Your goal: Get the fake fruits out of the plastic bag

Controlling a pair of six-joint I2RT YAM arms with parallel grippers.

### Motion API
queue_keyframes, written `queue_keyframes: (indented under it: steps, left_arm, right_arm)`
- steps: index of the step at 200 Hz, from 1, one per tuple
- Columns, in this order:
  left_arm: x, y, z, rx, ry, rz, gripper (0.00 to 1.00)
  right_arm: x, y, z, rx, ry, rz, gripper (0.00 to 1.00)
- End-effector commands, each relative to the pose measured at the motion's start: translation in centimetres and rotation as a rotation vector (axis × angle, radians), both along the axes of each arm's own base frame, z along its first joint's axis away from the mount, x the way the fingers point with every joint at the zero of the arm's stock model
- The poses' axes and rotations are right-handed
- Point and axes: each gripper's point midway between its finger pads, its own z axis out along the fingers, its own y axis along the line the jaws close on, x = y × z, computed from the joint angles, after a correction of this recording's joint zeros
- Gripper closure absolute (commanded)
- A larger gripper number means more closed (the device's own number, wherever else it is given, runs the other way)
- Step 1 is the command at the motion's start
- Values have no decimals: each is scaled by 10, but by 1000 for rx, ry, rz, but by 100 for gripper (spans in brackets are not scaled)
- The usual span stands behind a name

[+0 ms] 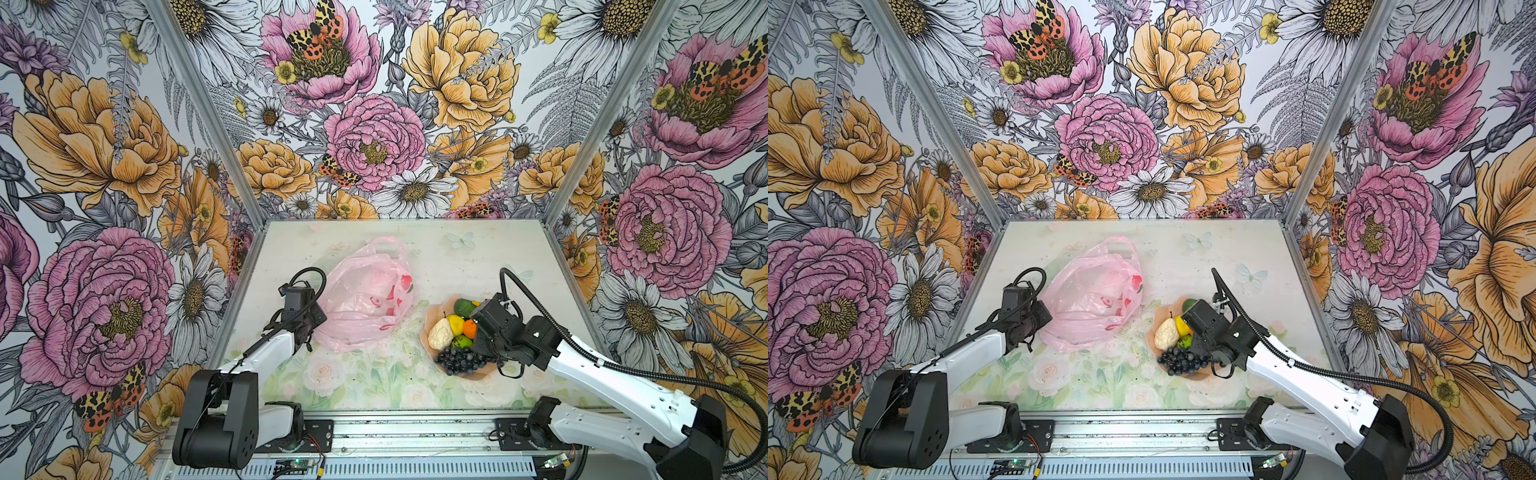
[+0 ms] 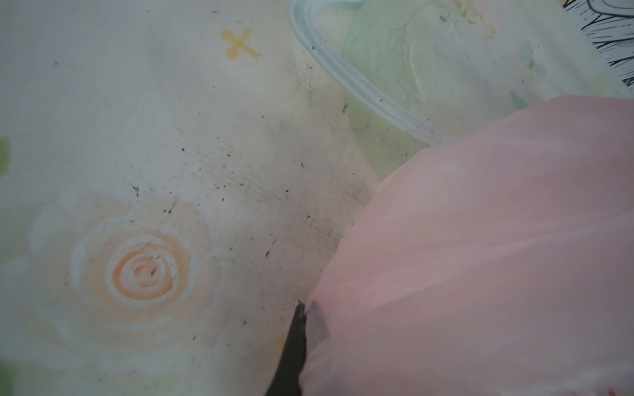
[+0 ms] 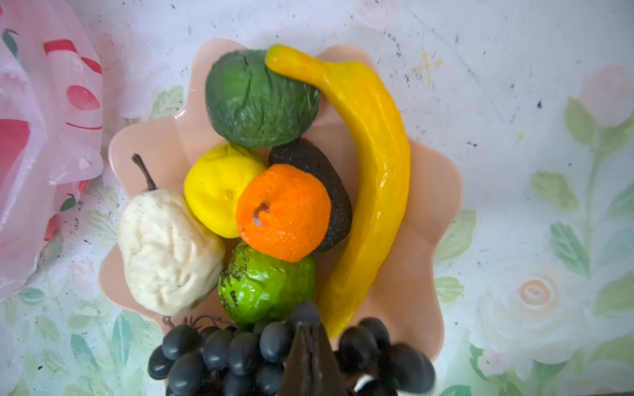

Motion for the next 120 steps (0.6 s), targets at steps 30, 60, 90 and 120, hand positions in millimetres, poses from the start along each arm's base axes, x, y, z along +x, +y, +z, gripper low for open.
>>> queue_keyframes:
  steps: [30, 60, 90, 120]
  left_arm:
    - [4, 0, 2, 0, -18, -13, 97]
    - [4, 0, 3, 3, -18, -13, 97]
    - [4, 0, 2, 1, -17, -12, 97]
    - [5, -1, 2, -2, -14, -18, 97]
  right_arm:
    - [15, -12, 16, -118, -24, 47, 96]
    - [8, -15, 1, -119, 13, 33, 96]
    - [-5, -17, -14, -81, 45, 11, 88]
    - [-8, -21, -13, -76, 37, 6, 67]
